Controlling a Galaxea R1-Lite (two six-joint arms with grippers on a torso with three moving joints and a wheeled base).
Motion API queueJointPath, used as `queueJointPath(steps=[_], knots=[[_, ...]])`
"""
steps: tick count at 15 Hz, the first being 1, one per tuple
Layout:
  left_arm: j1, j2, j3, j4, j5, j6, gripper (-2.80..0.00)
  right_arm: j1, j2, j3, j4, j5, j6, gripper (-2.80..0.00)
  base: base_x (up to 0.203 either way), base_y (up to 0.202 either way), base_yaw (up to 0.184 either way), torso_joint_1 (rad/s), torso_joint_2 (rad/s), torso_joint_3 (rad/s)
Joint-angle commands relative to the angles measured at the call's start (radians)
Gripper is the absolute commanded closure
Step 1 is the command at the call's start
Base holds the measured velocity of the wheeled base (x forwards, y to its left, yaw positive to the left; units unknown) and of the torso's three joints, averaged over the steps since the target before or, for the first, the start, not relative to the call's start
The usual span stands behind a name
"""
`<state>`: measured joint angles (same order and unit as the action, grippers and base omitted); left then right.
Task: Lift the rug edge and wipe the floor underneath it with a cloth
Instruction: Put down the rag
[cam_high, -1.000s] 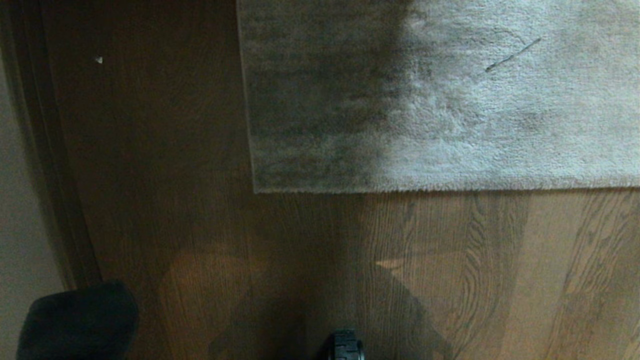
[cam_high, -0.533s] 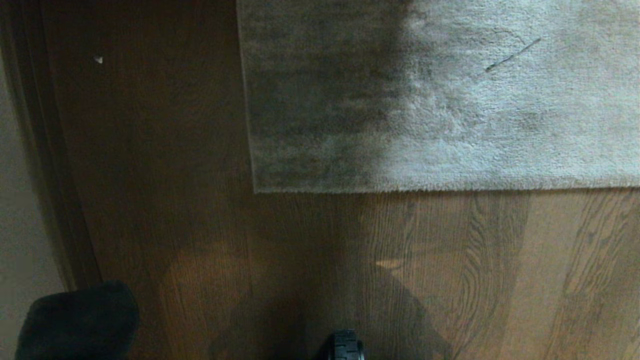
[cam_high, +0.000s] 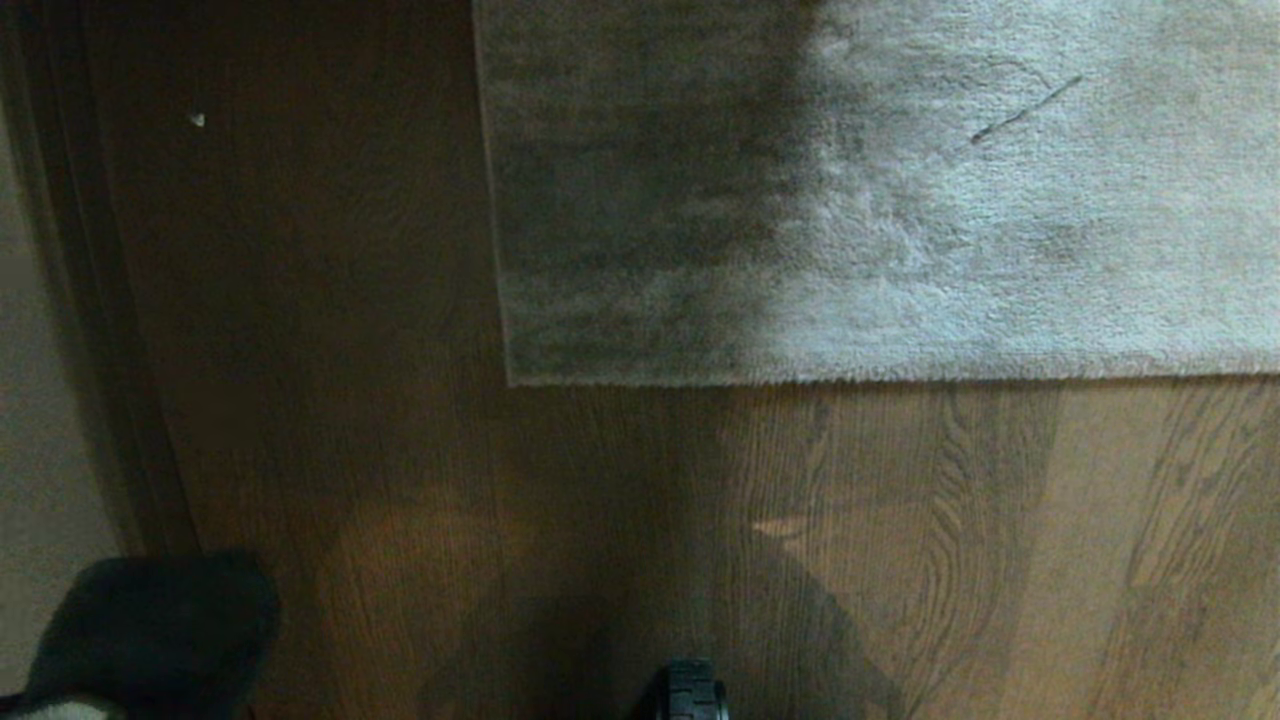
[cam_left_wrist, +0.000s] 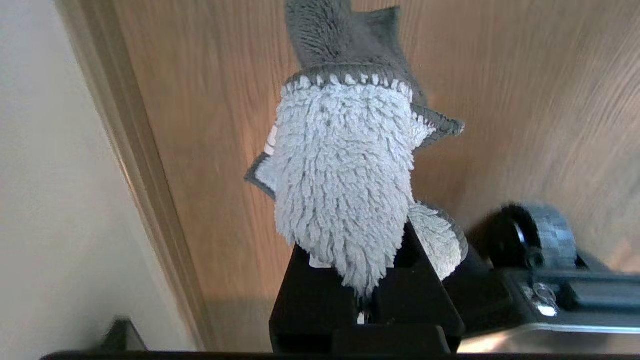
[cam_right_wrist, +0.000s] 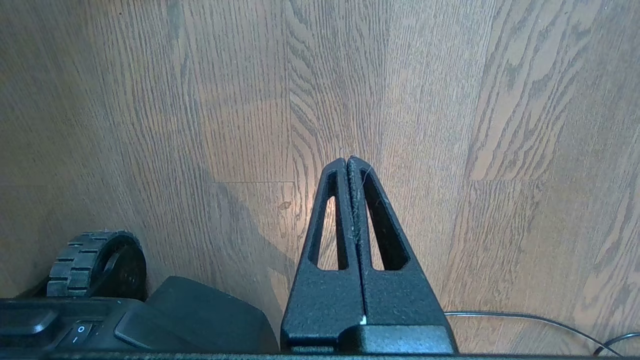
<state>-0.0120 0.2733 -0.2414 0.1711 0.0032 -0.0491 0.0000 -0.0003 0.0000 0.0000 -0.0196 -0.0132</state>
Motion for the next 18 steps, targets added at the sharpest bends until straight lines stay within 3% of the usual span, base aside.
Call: queueJointPath(steps=[1, 4, 8, 11, 16, 18], knots=[[-0.002, 0.151, -0.011, 0.003, 0.0, -0.017, 0.0, 0.0, 0.002, 0.0, 0.0, 0.0, -0.001, 0.0, 0.0, 0.0, 0.0, 0.0, 0.0, 0.0], [-0.002, 0.266, -0.017, -0.003, -0.001, -0.021, 0.0, 0.0, 0.002, 0.0, 0.0, 0.0, -0.001, 0.0, 0.0, 0.0, 0.0, 0.0, 0.0, 0.0], [-0.003, 0.425, -0.018, -0.115, -0.002, -0.021, 0.0, 0.0, 0.002, 0.0, 0.0, 0.0, -0.001, 0.0, 0.0, 0.0, 0.0, 0.0, 0.0, 0.0], [-0.005, 0.563, -0.02, -0.246, -0.002, -0.021, 0.0, 0.0, 0.0, 0.0, 0.0, 0.0, -0.001, 0.0, 0.0, 0.0, 0.0, 0.0, 0.0, 0.0], [0.001, 0.86, -0.027, -0.567, -0.001, -0.022, 0.0, 0.0, 0.001, 0.0, 0.0, 0.0, -0.001, 0.0, 0.0, 0.0, 0.0, 0.0, 0.0, 0.0], [0.019, 0.936, -0.051, -0.636, 0.001, -0.023, 0.0, 0.0, 0.002, 0.0, 0.0, 0.0, -0.001, 0.0, 0.0, 0.0, 0.0, 0.0, 0.0, 0.0]])
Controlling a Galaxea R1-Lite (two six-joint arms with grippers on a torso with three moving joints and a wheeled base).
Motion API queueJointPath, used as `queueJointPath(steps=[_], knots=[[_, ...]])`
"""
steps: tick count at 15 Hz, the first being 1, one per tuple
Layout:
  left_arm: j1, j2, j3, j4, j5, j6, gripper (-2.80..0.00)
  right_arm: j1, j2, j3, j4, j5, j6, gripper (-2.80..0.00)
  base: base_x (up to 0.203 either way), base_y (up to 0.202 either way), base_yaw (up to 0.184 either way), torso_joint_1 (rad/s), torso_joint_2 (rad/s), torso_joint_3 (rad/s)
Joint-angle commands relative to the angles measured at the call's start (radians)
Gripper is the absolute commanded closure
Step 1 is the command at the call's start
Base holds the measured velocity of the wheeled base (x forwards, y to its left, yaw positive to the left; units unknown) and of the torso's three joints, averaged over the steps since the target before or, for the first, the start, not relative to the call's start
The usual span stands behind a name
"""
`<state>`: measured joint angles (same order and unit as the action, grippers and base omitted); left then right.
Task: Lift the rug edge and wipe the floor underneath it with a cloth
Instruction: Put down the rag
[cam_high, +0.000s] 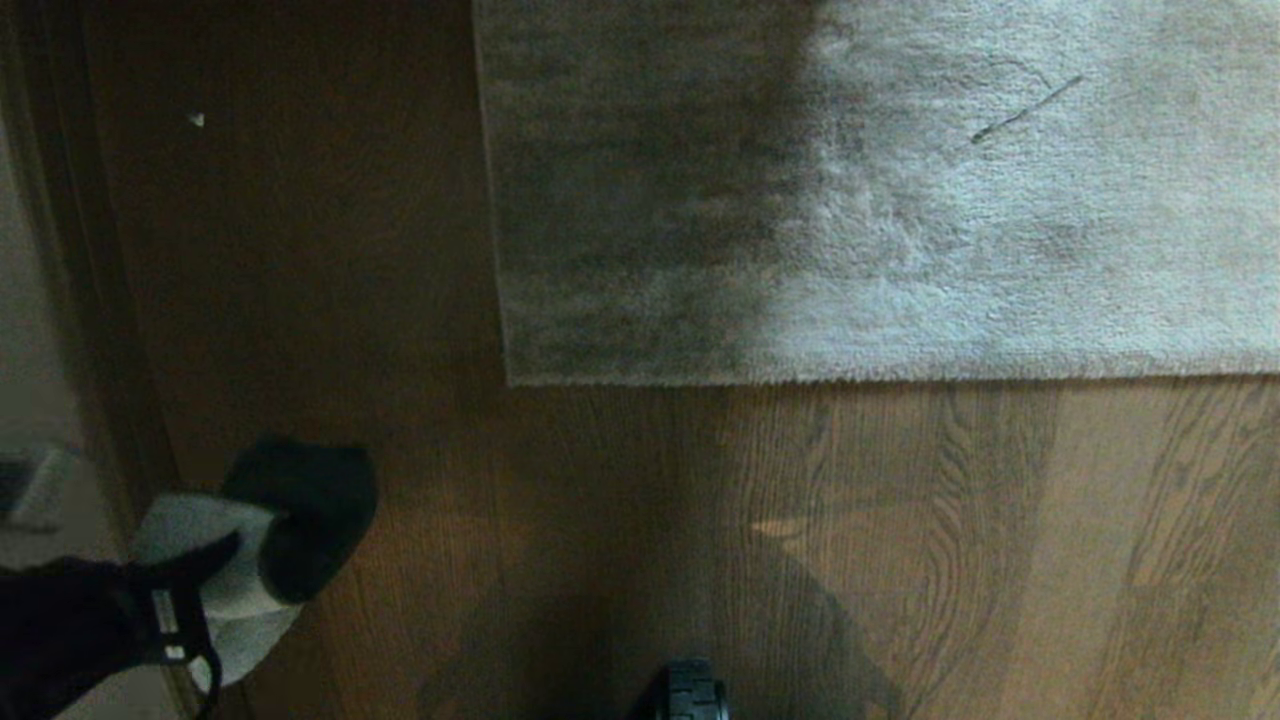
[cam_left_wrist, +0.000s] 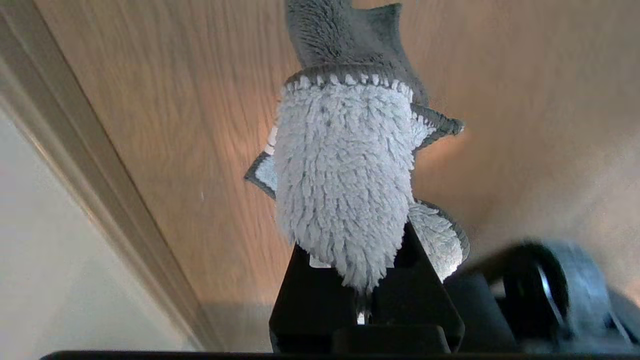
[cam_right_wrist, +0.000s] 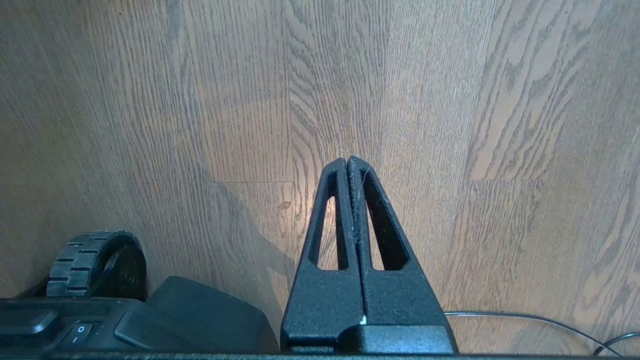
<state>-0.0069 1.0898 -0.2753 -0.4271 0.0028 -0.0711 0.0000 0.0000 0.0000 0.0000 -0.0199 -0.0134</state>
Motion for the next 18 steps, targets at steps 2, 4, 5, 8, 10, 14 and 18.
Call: queueJointPath(steps=[2, 4, 5, 8, 10, 14, 18], knots=[[0.044, 0.181, -0.067, -0.053, 0.002, 0.0, 0.0, 0.0, 0.002, 0.0, 0.0, 0.0, 0.0, 0.0, 0.0, 0.0, 0.0, 0.0, 0.0, 0.0], [0.076, 0.244, -0.117, -0.062, 0.0, 0.003, 0.0, 0.0, 0.002, 0.0, 0.0, 0.0, 0.0, 0.0, 0.0, 0.0, 0.0, 0.0, 0.0, 0.0], [0.088, 0.268, -0.133, -0.071, -0.001, 0.004, 0.0, 0.0, 0.002, 0.0, 0.0, 0.0, 0.0, 0.0, 0.0, 0.0, 0.0, 0.0, 0.0, 0.0], [0.098, 0.336, -0.152, -0.151, 0.0, 0.004, 0.0, 0.0, 0.002, 0.0, 0.0, 0.0, 0.0, 0.0, 0.0, 0.0, 0.0, 0.0, 0.0, 0.0], [0.103, 0.378, -0.154, -0.22, 0.0, 0.003, 0.0, 0.0, 0.002, 0.0, 0.0, 0.0, 0.0, 0.0, 0.0, 0.0, 0.0, 0.0, 0.0, 0.0], [0.114, 0.386, -0.159, -0.236, -0.001, 0.002, 0.0, 0.0, 0.002, 0.0, 0.0, 0.0, 0.0, 0.0, 0.0, 0.0, 0.0, 0.0, 0.0, 0.0], [0.114, 0.386, -0.166, -0.236, -0.001, 0.004, 0.0, 0.0, 0.0, 0.0, 0.0, 0.0, 0.0, 0.0, 0.0, 0.0, 0.0, 0.0, 0.0, 0.0]])
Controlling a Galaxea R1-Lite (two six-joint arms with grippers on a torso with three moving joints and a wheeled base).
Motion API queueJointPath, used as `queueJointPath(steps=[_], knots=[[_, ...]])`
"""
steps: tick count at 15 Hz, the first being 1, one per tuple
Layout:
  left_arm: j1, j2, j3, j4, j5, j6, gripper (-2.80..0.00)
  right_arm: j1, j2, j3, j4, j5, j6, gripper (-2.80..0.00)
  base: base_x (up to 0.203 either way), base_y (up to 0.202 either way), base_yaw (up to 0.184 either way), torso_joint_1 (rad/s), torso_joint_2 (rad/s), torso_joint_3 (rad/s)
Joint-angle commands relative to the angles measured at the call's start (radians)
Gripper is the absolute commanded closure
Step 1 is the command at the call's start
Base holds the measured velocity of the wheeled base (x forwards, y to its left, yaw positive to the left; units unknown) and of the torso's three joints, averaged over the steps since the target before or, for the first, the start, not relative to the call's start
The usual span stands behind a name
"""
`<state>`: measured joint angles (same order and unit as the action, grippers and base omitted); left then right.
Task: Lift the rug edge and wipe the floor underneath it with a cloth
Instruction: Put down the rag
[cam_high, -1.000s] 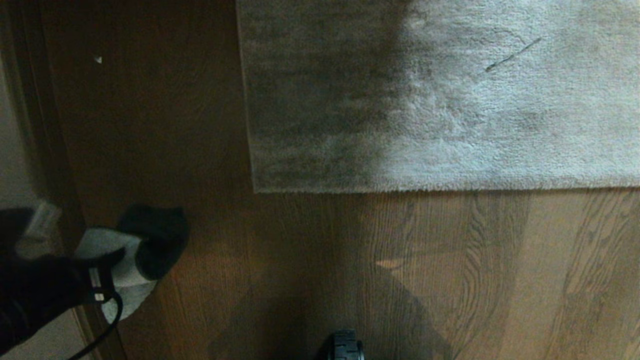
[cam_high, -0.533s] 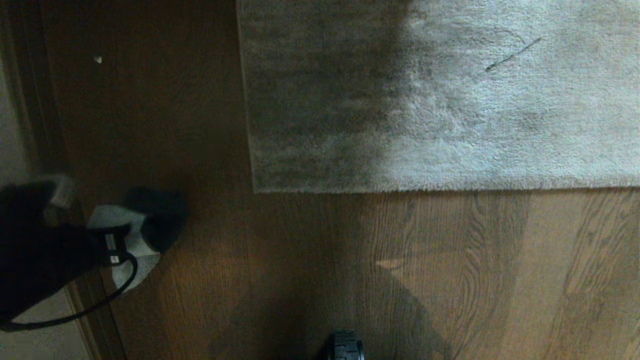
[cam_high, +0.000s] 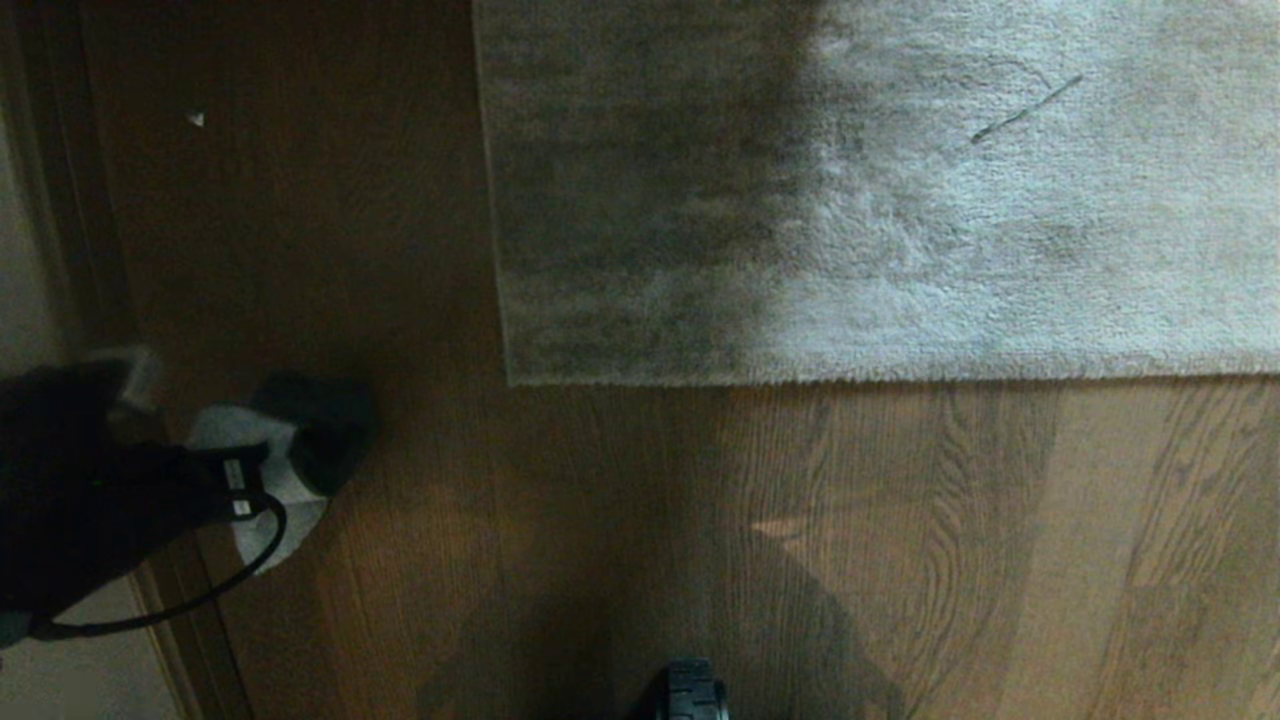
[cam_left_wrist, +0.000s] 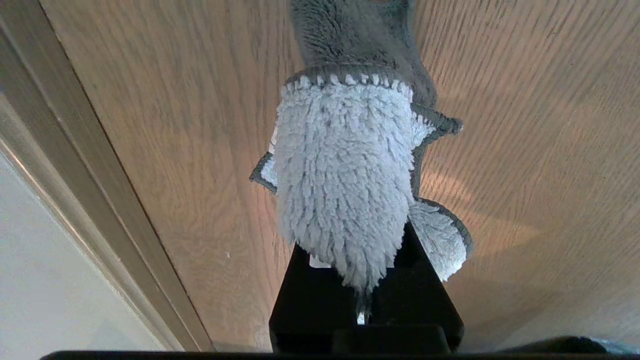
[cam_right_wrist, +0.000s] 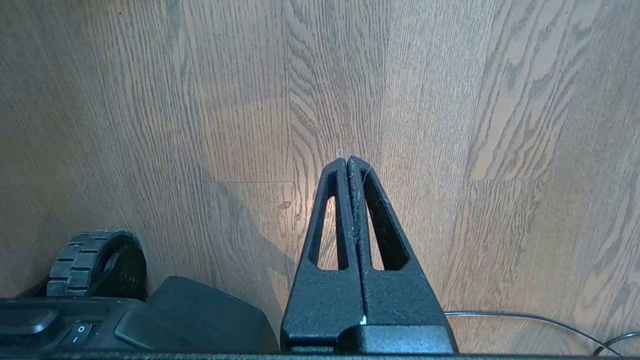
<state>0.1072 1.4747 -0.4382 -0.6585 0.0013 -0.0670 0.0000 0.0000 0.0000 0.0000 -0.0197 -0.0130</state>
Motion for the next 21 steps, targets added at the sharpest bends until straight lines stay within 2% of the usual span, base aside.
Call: queueJointPath(steps=[1, 21], knots=[[0.0, 0.001, -0.004, -0.004, 0.0, 0.0, 0.0, 0.0, 0.001, 0.0, 0.0, 0.0, -0.001, 0.0, 0.0, 0.0, 0.0, 0.0, 0.0, 0.0], [0.003, 0.026, -0.065, -0.001, 0.006, -0.003, 0.0, 0.0, 0.001, 0.0, 0.0, 0.0, -0.001, 0.0, 0.0, 0.0, 0.0, 0.0, 0.0, 0.0]])
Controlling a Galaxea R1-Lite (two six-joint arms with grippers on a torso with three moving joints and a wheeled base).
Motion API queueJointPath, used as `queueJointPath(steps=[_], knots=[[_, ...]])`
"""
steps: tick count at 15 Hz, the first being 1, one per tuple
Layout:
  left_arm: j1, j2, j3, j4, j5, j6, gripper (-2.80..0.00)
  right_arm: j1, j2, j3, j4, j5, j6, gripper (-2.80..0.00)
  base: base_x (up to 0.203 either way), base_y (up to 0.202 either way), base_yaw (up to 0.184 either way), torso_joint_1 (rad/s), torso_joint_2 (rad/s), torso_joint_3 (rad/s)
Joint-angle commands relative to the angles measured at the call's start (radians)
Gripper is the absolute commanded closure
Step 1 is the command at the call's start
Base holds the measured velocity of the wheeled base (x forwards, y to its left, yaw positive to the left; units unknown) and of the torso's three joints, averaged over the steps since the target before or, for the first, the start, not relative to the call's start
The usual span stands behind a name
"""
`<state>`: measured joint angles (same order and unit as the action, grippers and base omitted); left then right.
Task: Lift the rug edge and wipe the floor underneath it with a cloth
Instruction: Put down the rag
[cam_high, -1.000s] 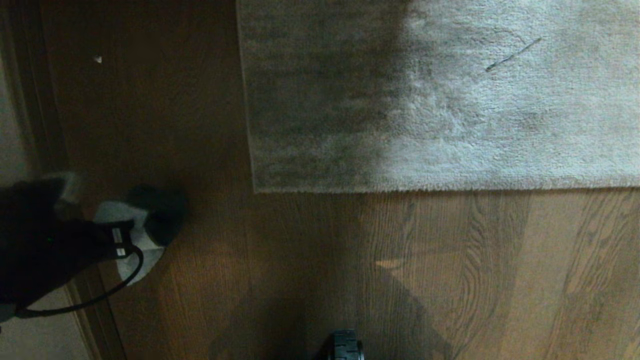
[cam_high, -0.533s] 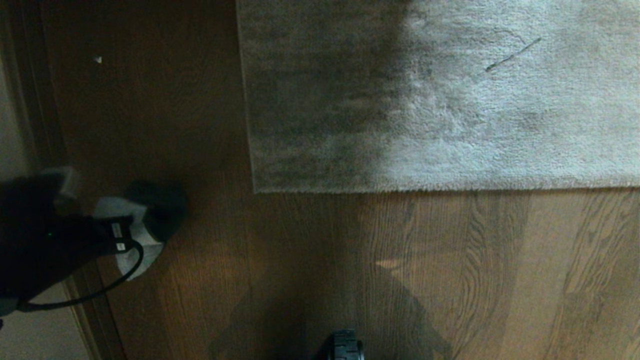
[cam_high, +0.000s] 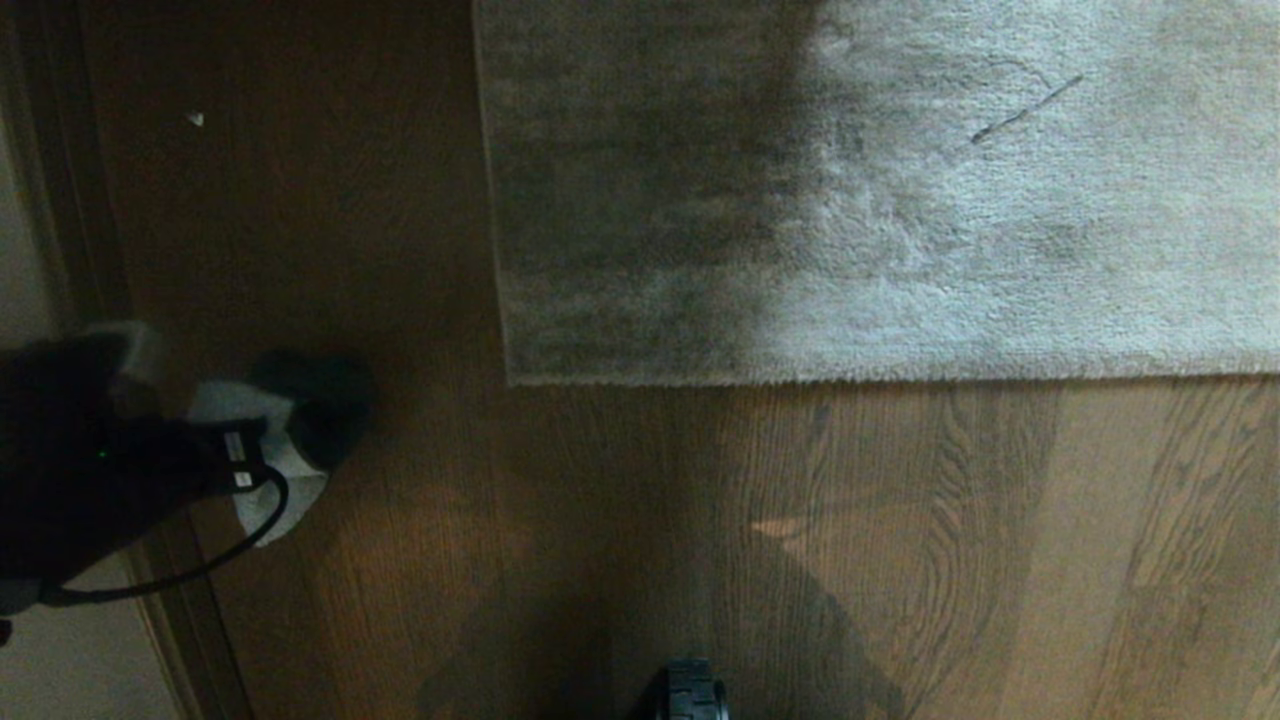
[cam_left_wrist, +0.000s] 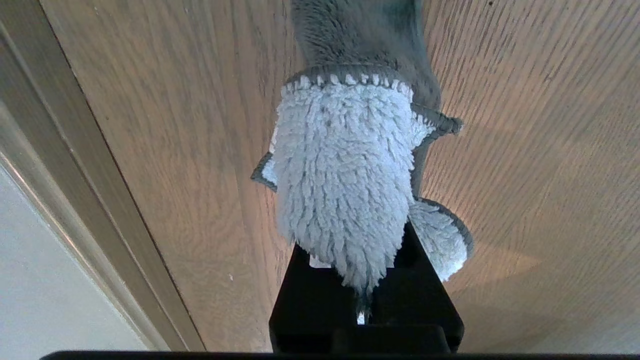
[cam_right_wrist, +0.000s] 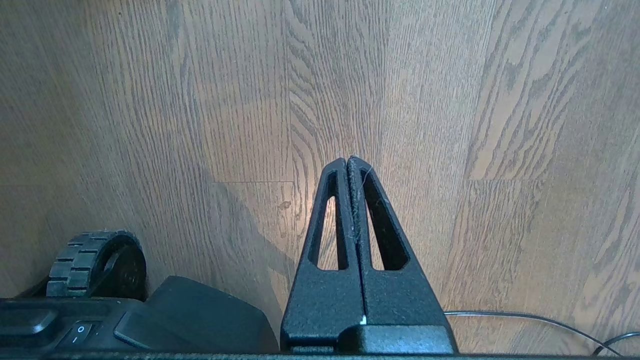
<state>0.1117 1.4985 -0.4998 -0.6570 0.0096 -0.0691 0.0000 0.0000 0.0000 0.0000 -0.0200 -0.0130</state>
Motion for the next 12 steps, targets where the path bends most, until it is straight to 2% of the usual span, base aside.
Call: queueJointPath(steps=[1, 2, 12], knots=[[-0.002, 0.01, -0.003, -0.003, -0.003, 0.0, 0.0, 0.0, 0.002, 0.0, 0.0, 0.0, -0.001, 0.0, 0.0, 0.0, 0.0, 0.0, 0.0, 0.0], [-0.003, 0.015, -0.008, -0.004, 0.0, 0.0, -2.8, 0.0, 0.002, 0.0, 0.0, 0.0, -0.001, 0.0, 0.0, 0.0, 0.0, 0.0, 0.0, 0.0], [-0.003, 0.026, -0.023, -0.006, -0.007, 0.002, -2.8, 0.0, 0.001, 0.0, 0.0, 0.0, -0.001, 0.0, 0.0, 0.0, 0.0, 0.0, 0.0, 0.0]])
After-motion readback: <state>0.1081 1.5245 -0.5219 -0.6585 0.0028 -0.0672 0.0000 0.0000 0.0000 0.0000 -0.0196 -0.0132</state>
